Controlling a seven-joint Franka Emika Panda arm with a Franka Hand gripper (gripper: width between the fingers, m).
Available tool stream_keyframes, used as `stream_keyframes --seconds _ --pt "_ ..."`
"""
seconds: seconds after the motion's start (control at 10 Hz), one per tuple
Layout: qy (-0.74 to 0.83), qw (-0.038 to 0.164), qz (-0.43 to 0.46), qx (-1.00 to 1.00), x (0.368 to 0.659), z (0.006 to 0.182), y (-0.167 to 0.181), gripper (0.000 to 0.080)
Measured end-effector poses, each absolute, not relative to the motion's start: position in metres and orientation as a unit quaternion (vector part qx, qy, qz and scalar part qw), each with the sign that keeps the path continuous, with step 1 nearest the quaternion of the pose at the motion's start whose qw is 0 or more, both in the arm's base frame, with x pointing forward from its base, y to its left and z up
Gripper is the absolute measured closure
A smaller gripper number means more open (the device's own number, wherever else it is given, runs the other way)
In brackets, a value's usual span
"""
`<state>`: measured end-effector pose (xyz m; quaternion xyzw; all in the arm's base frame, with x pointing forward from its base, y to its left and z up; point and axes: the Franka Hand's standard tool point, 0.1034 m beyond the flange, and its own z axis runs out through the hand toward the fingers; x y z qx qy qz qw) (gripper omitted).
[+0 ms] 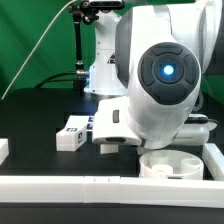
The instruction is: Assemble stool
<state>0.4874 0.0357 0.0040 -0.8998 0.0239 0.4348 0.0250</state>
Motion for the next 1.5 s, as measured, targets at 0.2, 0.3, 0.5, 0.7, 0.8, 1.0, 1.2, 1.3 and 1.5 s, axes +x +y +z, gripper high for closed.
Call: stream_keyframes --seconds 0.2,0.3,0.5,0.7,0.8,1.0,1.2,1.3,1.5 --pt "0.023 0.026 0.431 -0.902 0.491 0.008 0.035 0.0474" --pt "0.017 0.030 0.429 -0.903 0.498 0.019 0.034 0.0474" --pt "0.014 0.031 0.438 -0.899 0.507 0.047 0.034 0.0474" --pt "0.009 0.031 0.449 -0.893 0.517 0.074 0.037 0.0472" --pt "0.009 0.031 0.445 -0.895 0.518 0.070 0.037 0.0472" --pt "0.010 0.031 0.428 -0.903 0.524 0.067 0.037 0.0472" --pt "0.004 0.037 0.416 -0.908 0.529 0.066 0.033 0.0472" --pt "0.003 0.037 0.367 -0.929 0.548 0.075 0.035 0.0472" --pt "0.008 0.035 0.304 -0.952 0.554 0.097 0.036 0.0472"
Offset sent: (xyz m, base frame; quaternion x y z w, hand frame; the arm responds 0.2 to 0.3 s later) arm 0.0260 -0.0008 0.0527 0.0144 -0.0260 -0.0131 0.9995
